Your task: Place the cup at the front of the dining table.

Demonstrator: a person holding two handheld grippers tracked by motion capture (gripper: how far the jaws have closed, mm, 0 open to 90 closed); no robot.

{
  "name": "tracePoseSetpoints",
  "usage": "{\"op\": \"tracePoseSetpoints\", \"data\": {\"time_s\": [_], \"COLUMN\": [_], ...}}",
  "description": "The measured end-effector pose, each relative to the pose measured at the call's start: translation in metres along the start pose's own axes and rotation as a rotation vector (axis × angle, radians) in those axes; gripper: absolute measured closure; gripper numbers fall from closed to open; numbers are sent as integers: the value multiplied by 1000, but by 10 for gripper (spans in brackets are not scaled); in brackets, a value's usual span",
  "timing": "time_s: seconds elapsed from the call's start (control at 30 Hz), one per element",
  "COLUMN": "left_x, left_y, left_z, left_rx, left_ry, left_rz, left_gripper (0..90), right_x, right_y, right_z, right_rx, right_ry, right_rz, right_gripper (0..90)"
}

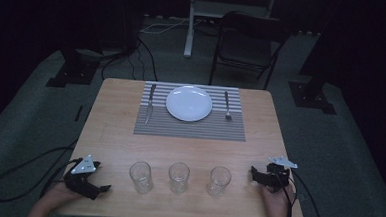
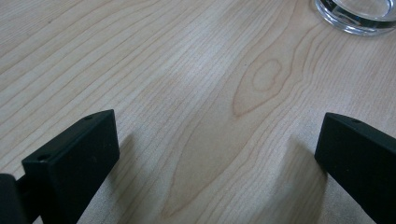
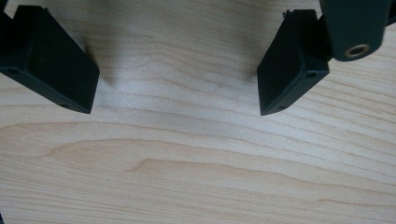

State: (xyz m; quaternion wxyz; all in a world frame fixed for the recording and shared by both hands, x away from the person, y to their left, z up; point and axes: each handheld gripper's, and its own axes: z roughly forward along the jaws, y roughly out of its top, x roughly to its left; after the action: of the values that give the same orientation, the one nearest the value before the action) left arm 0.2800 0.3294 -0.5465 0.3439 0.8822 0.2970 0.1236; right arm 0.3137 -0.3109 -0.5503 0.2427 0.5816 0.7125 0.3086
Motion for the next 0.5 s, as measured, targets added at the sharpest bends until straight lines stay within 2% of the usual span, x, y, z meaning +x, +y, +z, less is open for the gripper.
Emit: {"op": "tracePoseSetpoints", "data": {"time_s": [0.5], "left_x": [1], "left_y": [0], "left_z": [0], "left_rx": [-4], "left_ry": [-10], "left_rz": [10], "left_gripper": [5], "right_x": [0], "right_y": [0], "right_z": [0], "right_rx": [0], "right_ry": [0], "right_rz": [0], "right_gripper": [126]}}
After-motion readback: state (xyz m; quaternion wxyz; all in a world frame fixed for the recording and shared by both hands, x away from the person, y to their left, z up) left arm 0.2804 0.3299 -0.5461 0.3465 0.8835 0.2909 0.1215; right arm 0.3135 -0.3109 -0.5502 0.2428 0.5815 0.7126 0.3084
